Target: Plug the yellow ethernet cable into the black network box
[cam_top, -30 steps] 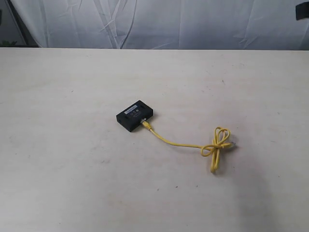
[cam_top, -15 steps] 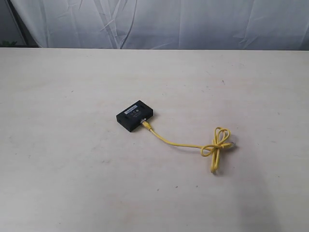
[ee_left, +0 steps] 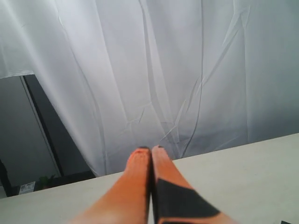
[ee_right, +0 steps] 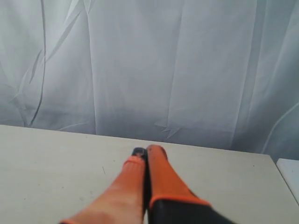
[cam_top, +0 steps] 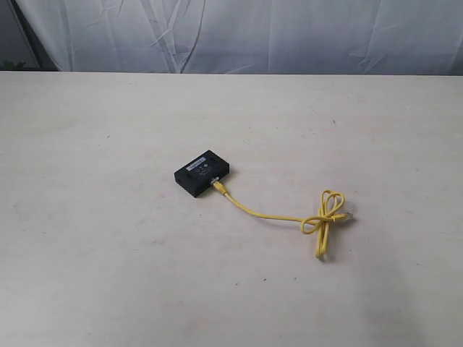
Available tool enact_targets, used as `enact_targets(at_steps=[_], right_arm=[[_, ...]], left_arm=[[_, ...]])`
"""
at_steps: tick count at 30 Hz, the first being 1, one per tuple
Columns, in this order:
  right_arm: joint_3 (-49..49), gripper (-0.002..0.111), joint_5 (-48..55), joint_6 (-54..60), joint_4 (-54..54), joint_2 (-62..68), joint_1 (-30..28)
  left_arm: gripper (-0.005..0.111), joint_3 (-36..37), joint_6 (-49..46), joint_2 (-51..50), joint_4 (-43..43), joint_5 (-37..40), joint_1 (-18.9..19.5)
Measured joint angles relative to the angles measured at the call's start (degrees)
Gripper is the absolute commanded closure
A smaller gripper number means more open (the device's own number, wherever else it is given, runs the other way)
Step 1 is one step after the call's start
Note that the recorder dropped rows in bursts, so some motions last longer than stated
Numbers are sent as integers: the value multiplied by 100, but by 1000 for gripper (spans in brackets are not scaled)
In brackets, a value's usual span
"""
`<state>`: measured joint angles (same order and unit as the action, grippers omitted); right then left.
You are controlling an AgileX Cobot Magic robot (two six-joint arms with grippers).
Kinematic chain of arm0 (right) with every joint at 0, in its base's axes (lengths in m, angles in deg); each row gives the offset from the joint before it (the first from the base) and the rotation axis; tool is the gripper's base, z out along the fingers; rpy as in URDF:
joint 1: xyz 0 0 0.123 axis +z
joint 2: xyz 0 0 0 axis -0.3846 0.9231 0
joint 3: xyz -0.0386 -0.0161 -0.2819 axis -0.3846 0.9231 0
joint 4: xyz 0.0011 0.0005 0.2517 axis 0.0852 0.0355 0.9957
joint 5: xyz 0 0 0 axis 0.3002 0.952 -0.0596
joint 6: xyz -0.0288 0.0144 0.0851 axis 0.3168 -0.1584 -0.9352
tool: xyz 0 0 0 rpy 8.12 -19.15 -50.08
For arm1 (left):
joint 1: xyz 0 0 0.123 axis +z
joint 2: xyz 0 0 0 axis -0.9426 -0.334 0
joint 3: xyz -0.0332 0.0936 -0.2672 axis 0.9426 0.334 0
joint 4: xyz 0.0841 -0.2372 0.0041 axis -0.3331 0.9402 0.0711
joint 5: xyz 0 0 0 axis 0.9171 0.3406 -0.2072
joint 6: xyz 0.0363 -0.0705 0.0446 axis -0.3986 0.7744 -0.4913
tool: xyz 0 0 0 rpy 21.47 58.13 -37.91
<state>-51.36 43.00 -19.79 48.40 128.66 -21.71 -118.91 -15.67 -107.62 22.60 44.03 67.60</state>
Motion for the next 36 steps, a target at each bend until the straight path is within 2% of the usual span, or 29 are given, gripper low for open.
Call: enact_targets(at_steps=[11, 17, 36], right_arm=[[803, 108, -407, 0, 12, -1074, 0], [1125, 108, -662, 0, 46, -1536, 0], [1236, 108, -304, 0, 46, -1650, 0]], left_arm=[[107, 234, 0, 879, 135, 93, 0], [107, 234, 0, 1256, 212, 640, 0], [107, 234, 17, 1317, 265, 816, 0]])
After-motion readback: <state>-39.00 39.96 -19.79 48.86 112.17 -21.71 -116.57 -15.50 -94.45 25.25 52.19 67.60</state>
